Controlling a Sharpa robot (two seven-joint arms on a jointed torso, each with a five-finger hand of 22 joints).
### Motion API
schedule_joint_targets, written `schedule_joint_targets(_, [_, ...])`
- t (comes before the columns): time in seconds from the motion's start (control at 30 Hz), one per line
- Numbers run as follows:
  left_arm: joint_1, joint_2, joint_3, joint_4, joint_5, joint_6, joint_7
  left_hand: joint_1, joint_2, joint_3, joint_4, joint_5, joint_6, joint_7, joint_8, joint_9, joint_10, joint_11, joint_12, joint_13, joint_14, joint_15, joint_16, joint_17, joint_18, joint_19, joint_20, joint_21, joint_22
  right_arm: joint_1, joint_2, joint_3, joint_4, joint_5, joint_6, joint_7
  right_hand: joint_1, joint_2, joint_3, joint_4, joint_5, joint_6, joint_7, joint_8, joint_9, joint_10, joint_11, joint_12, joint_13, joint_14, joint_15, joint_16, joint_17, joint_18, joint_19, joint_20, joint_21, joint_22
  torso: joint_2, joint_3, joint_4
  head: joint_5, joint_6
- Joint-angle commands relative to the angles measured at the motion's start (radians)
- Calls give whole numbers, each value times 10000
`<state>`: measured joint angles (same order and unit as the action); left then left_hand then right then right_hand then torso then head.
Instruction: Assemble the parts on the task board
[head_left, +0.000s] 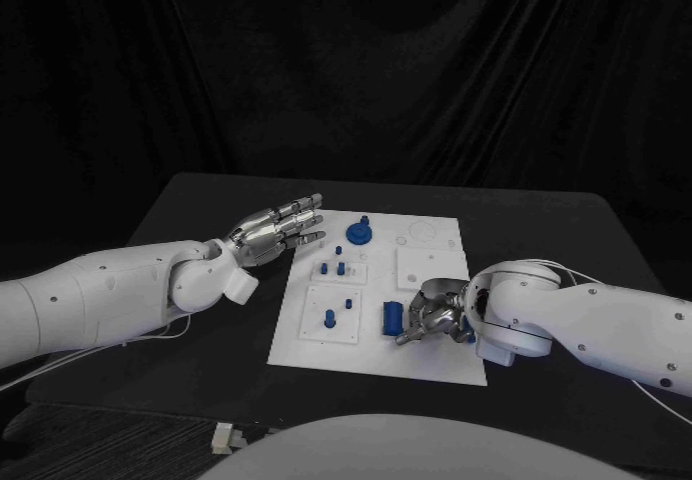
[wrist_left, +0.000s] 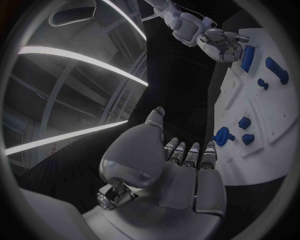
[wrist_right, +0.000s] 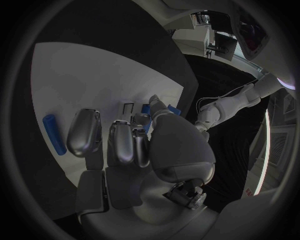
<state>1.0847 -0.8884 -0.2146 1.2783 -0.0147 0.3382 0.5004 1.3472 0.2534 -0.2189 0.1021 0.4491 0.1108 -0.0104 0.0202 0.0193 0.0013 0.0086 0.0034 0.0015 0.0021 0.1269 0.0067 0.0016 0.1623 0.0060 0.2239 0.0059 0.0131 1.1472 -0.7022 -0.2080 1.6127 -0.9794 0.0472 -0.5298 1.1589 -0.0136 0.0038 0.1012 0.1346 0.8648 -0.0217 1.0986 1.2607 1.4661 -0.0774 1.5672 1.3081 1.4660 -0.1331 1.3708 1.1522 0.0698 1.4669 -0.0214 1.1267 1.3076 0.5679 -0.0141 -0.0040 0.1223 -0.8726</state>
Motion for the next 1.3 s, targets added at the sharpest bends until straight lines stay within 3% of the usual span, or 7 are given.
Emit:
schedule_joint_targets(0.03, [-17,17,10,13,66,176,58,7,85,-16,-19,53,-29,24,58,9,-12,76,-32,-14,-21,82,-67,-16,46,-14,49,-12,-3,-41,-50,3,29,-55,139,-178,-217,-92,-219,112,-726,-68,34,-69,34,1047,-68,36,2627,393,-51,-10,10,160,144,-42,11,1487,-1,1,2,9,0])
schedule_joint_targets(0.17, [-18,13,10,11,66,186,50,7,85,-16,-19,53,-29,24,58,9,-12,76,-32,-14,-21,82,-67,-16,46,-14,49,-12,-3,-34,-249,4,175,-55,-216,-69,-547,-350,-476,431,-854,-1436,28,-1135,-629,1047,-78,36,2627,391,-61,-8,16,157,144,-54,23,1491,-3,-2,-6,41,0])
schedule_joint_targets(0.3, [-19,-24,10,23,66,177,45,11,91,-12,-24,57,-27,38,59,10,-13,77,-33,-15,-21,84,-67,-16,46,-11,50,-9,5,162,-627,4,449,-52,-719,57,-976,-347,-695,1221,-807,-1487,343,-3777,-2860,1047,203,36,2627,396,143,1,29,149,146,9,29,1494,-2,1,-4,61,0])
schedule_joint_targets(0.37, [-19,-46,10,26,66,170,40,12,92,-11,-26,59,-23,42,61,11,-11,78,-31,-13,-21,85,-67,-16,46,-10,51,-8,9,377,-898,5,633,-43,-881,105,-807,-287,-736,1429,-809,-424,636,-5633,-5017,1047,422,36,2627,418,343,73,131,130,173,246,117,1513,1,3,0,47,0])
schedule_joint_targets(0.57, [-20,-71,10,17,66,143,31,14,92,-10,-29,61,-13,49,64,13,-9,78,-28,-12,-21,85,-67,-16,46,-6,53,-4,18,1204,-1652,4,1027,-32,-350,-216,-1382,-22,-954,1838,-614,904,724,-7452,-7221,1047,512,36,2627,470,398,297,465,74,234,361,518,1605,-4,1,-4,46,0])
schedule_joint_targets(0.97, [-21,-42,10,26,66,116,26,20,89,-11,-45,70,-2,66,68,15,-5,88,-23,-9,-21,89,-67,-16,49,-2,62,-1,24,1469,-2236,1,650,-2744,1219,-657,-711,370,-776,1273,1421,2200,546,-8098,-8009,1047,378,36,2627,469,308,375,541,39,255,292,824,1665,-28,-17,-7,110,0])
schedule_joint_targets(1.3, [-21,-22,10,7,66,142,-7,23,88,-12,-62,87,1,64,71,15,1,129,-14,-4,-21,95,-67,-16,51,-2,71,-2,21,1094,-2237,0,471,-3354,1568,-743,-561,423,-729,1160,1524,2527,450,-8018,-7930,1047,300,36,2627,466,246,364,506,11,282,241,978,1703,-2,-6,10,66,0])
